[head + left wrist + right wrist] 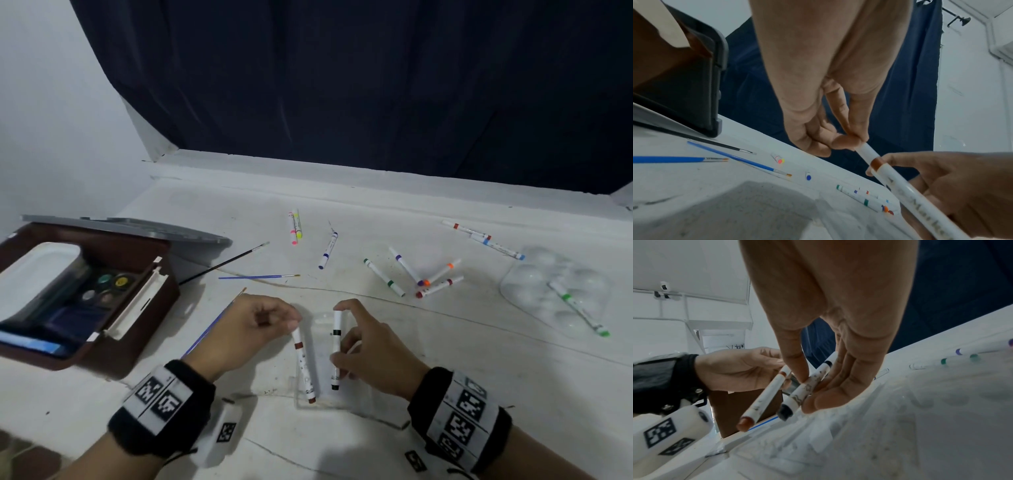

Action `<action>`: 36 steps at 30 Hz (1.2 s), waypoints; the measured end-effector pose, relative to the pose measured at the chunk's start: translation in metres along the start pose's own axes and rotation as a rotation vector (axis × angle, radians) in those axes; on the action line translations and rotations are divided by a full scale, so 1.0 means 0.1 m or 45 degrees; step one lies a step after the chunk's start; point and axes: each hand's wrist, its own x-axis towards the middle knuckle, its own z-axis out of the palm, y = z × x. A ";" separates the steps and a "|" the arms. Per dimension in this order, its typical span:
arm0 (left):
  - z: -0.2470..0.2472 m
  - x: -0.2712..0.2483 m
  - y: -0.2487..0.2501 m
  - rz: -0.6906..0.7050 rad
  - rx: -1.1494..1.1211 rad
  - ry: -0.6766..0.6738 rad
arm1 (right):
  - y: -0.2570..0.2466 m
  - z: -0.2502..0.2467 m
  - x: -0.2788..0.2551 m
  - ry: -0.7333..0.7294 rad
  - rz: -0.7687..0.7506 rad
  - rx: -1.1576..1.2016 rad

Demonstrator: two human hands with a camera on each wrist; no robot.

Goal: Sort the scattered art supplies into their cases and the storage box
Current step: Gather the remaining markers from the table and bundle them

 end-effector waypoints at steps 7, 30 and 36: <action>0.07 0.29 -0.09 0.058 0.399 -0.216 | 0.02 0.13 0.10 -0.068 0.067 -0.018; 0.12 -0.12 -0.26 0.159 1.168 -0.401 | -0.09 0.14 0.14 -0.161 -0.007 -0.335; 0.14 -0.09 -0.29 0.151 1.149 -0.414 | -0.12 0.21 0.07 -0.158 -0.139 -0.780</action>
